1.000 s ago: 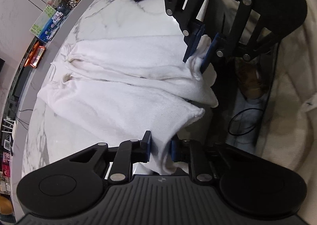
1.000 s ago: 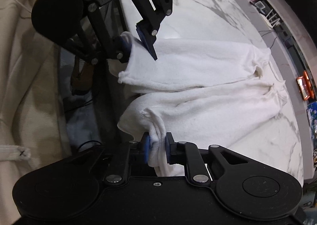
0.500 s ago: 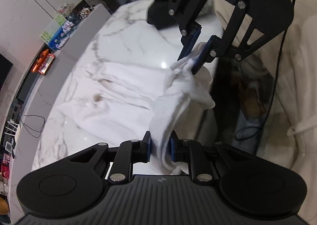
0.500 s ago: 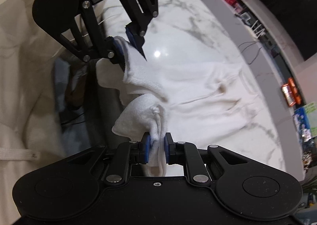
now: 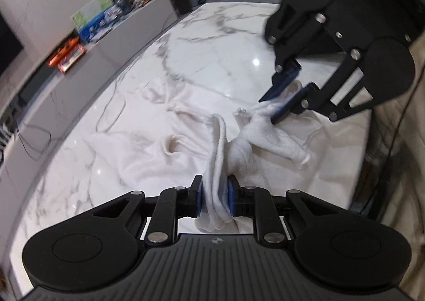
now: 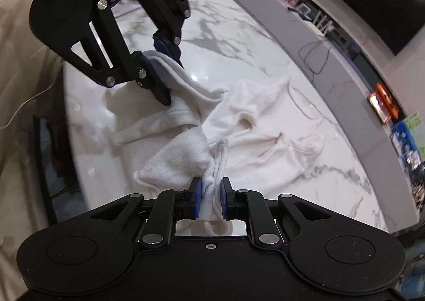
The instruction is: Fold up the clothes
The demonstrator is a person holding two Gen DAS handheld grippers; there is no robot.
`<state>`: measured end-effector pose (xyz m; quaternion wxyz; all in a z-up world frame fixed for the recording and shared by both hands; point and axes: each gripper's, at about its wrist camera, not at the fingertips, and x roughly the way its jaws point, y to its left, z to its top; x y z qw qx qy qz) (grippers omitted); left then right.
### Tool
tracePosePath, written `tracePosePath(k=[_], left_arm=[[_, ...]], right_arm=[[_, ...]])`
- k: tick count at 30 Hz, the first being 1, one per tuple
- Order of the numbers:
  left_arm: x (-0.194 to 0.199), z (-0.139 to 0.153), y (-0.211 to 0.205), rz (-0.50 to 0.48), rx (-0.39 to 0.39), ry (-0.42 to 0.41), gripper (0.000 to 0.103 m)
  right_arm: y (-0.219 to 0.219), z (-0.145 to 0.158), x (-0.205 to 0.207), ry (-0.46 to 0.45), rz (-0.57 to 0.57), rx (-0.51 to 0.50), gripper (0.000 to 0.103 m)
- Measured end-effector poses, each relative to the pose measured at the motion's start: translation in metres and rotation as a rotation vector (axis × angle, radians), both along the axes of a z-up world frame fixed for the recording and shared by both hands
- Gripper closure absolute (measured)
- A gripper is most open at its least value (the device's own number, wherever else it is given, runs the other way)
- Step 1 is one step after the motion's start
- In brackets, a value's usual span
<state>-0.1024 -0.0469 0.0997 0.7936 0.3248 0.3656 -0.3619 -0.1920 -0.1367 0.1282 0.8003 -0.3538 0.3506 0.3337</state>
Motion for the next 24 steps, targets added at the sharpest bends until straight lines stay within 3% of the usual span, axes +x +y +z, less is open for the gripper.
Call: tracePosePath(k=[9,11,12,15,20,24], left_arm=[[0.033,-0.03,0.027,0.158,-0.094,0.118,0.069],[0.035,-0.034,0.032,0.203,-0.105,0.108,0.051],[0.035,-0.035,0.036,0.235,-0.122,0.101,0.049],[0.032,-0.029,0.047,0.29,-0.18,0.087,0.048],[0.017,-0.01,0.056,0.383,-0.228,-0.019,0.048],[-0.007,0.002,0.061,0.44,-0.291,-0.074,0.048]], right_arm=[[-0.008,-0.036,0.035,0.031,-0.035,0.1,0.086],[-0.012,-0.041,0.035,0.014,-0.066,0.129,0.082],[-0.015,-0.04,0.033,0.003,-0.095,0.147,0.079],[-0.021,-0.039,0.034,-0.027,-0.169,0.194,0.078],[-0.037,-0.022,0.022,-0.116,-0.342,0.27,0.077],[-0.046,-0.011,0.001,-0.102,-0.415,0.368,0.077]])
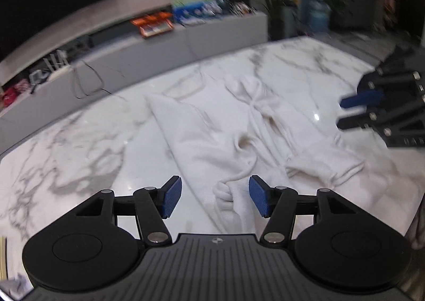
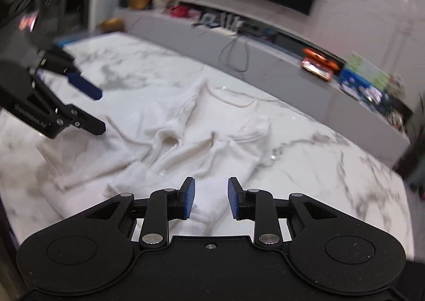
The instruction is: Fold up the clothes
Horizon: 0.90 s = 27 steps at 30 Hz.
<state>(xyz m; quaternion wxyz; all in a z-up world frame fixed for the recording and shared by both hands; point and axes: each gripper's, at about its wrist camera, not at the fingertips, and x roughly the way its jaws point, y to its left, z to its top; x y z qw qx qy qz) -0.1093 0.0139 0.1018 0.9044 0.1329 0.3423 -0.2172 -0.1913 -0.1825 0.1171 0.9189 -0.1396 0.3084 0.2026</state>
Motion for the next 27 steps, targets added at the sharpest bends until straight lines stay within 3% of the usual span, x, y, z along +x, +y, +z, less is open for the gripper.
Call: tracePosePath(k=[2,7,13,15,17,19,20,21,27], left_arm=[[-0.012,0.002,0.0,0.011,-0.036,-0.003,0.049],[-0.021,-0.017,-0.002,0.109,-0.058,0.094,0.049],[-0.018,-0.036,0.022,0.2,-0.188,0.211,0.049],[-0.017,-0.039,0.025,0.208,-0.215,0.236,0.055],[-0.016,-0.04,0.027,0.211,-0.241,0.255,0.067],[-0.017,-0.041,0.027,0.204,-0.248,0.259,0.074],[-0.018,-0.041,0.027,0.201,-0.248,0.26,0.076],[-0.019,-0.042,0.027,0.198,-0.249,0.259,0.077],[-0.019,-0.044,0.033,0.223,-0.283,0.269,0.078]], right_arm=[[0.002,0.001,-0.017,0.024,-0.006,0.062,0.076],[0.01,-0.014,-0.027,0.12,-0.095,0.105,0.073],[-0.022,-0.023,-0.022,0.175,-0.221,0.214,0.069],[-0.03,-0.028,-0.01,0.206,-0.24,0.248,0.069],[-0.034,-0.033,0.005,0.249,-0.249,0.283,0.069],[-0.034,-0.04,0.022,0.296,-0.246,0.295,0.073],[-0.033,-0.041,0.026,0.308,-0.239,0.3,0.094],[-0.029,-0.043,0.031,0.327,-0.211,0.314,0.099],[-0.008,-0.019,0.026,0.169,-0.134,0.216,0.1]])
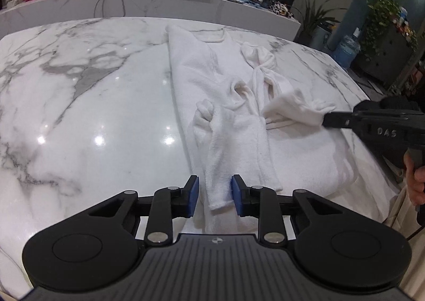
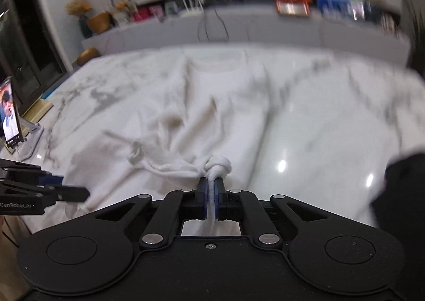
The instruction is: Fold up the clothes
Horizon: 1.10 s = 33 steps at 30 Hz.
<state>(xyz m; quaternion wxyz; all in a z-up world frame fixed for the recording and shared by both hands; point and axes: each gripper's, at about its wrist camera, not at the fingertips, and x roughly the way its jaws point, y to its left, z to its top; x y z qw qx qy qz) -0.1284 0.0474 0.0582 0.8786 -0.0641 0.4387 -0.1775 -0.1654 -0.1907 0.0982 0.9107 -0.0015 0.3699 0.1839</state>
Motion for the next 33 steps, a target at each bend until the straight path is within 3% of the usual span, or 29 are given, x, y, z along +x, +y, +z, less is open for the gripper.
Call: tracePosePath(k=[9,12,16,22,27,33], left_arm=[[0.001,0.0,-0.005,0.012,0.025,-0.004,0.07],[-0.004,0.01,-0.005,0.016,0.045,-0.041,0.066],[-0.008,0.034,-0.005,0.033,0.059,-0.145,0.056],[0.019,0.043,-0.033,-0.071,0.113,-0.196,0.061],[0.042,0.024,-0.056,-0.112,0.167,-0.185,0.064],[0.047,-0.002,-0.048,-0.069,0.198,-0.101,0.064]], right_arm=[[0.0,-0.027,0.014,0.061,0.005,-0.083,0.099],[-0.005,-0.02,0.006,0.023,-0.011,-0.082,0.092],[-0.006,-0.005,-0.013,-0.066,-0.044,-0.113,0.091],[0.015,0.01,-0.021,-0.14,0.054,-0.129,0.091],[0.035,-0.007,-0.01,-0.104,0.108,-0.16,0.09],[0.032,-0.025,-0.006,-0.041,0.1,-0.131,0.09]])
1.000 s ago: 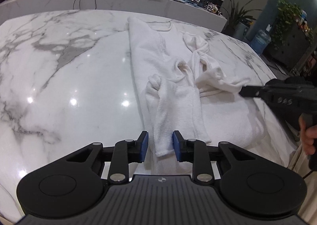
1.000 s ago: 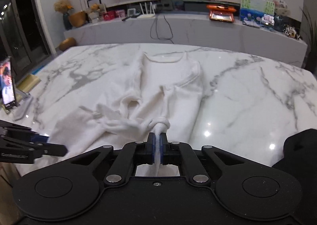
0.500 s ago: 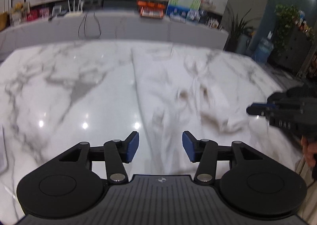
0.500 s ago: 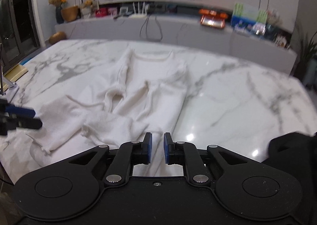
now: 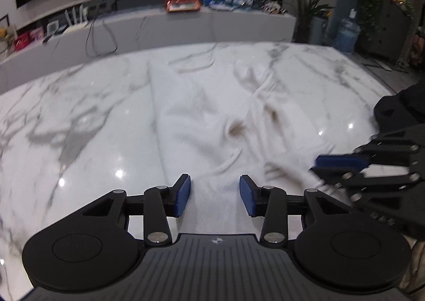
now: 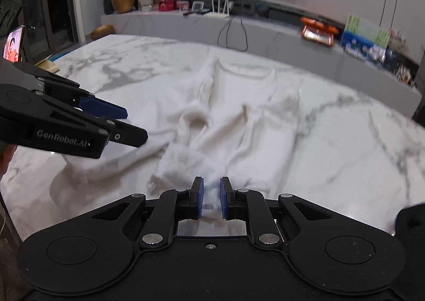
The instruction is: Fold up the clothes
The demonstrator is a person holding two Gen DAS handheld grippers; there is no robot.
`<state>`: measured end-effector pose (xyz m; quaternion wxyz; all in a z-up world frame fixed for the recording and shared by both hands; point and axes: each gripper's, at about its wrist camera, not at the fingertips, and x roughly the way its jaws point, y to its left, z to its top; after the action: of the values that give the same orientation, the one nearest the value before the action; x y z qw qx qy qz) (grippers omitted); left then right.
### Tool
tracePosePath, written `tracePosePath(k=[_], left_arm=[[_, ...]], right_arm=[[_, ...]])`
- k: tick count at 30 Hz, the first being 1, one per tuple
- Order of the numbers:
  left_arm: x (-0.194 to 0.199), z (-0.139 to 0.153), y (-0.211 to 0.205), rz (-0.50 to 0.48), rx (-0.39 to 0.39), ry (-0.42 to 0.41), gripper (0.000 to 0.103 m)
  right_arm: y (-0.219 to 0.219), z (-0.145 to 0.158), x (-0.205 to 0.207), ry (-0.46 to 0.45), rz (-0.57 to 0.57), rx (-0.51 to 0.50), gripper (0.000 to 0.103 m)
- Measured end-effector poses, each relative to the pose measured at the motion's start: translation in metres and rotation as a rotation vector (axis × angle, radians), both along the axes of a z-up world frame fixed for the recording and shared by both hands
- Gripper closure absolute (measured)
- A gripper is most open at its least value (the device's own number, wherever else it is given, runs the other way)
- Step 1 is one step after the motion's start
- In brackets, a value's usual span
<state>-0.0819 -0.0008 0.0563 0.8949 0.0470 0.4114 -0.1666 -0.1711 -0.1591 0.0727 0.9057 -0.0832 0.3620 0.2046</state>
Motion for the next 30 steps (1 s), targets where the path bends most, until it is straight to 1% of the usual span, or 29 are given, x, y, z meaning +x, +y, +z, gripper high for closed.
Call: tracePosePath(k=[3,6,11,15,18,19,20,22,23,24,26,27,29,30], left_arm=[[-0.007,-0.001,0.008,0.003,-0.017,0.04,0.064],[-0.021,0.003,0.009,-0.009,-0.007,0.069,0.064],[-0.05,0.005,0.011,-0.025,0.0,0.085,0.064],[-0.059,0.009,0.019,-0.018,-0.04,0.096,0.064],[-0.058,0.018,0.027,0.001,-0.067,0.093,0.063],[-0.056,0.022,0.03,0.007,-0.072,0.085,0.063],[-0.051,0.029,0.034,0.013,-0.074,0.068,0.061],[-0.04,0.037,0.035,0.02,-0.06,0.049,0.059],[-0.035,0.039,0.035,0.024,-0.051,0.042,0.056],[-0.022,0.044,0.033,0.032,-0.03,0.026,0.054],[-0.006,0.048,0.03,0.034,-0.023,0.013,0.05],[0.01,0.051,0.026,0.033,-0.025,0.005,0.049],[0.028,0.052,0.022,0.038,-0.036,0.0,0.045],[0.039,0.05,0.02,0.045,-0.041,0.002,0.045]], right_arm=[[-0.001,0.002,-0.003,0.034,0.001,0.006,0.09],[-0.002,0.004,-0.013,0.064,0.015,0.001,0.09],[0.001,0.008,-0.047,0.103,0.038,-0.024,0.09],[0.002,0.011,-0.068,0.098,0.065,-0.047,0.09],[-0.004,0.021,-0.075,0.071,0.053,-0.04,0.09],[-0.009,0.03,-0.076,0.048,0.037,-0.033,0.09],[-0.013,0.035,-0.075,0.03,0.024,-0.029,0.089],[-0.02,0.045,-0.066,0.002,-0.013,-0.033,0.083],[-0.023,0.048,-0.06,-0.006,-0.033,-0.043,0.078],[-0.026,0.051,-0.049,-0.017,-0.059,-0.059,0.073],[-0.029,0.055,-0.03,-0.034,-0.087,-0.075,0.071],[-0.031,0.055,-0.024,-0.035,-0.093,-0.073,0.07],[-0.032,0.055,0.005,-0.03,-0.111,-0.057,0.07],[-0.033,0.053,0.018,-0.033,-0.116,-0.057,0.069]])
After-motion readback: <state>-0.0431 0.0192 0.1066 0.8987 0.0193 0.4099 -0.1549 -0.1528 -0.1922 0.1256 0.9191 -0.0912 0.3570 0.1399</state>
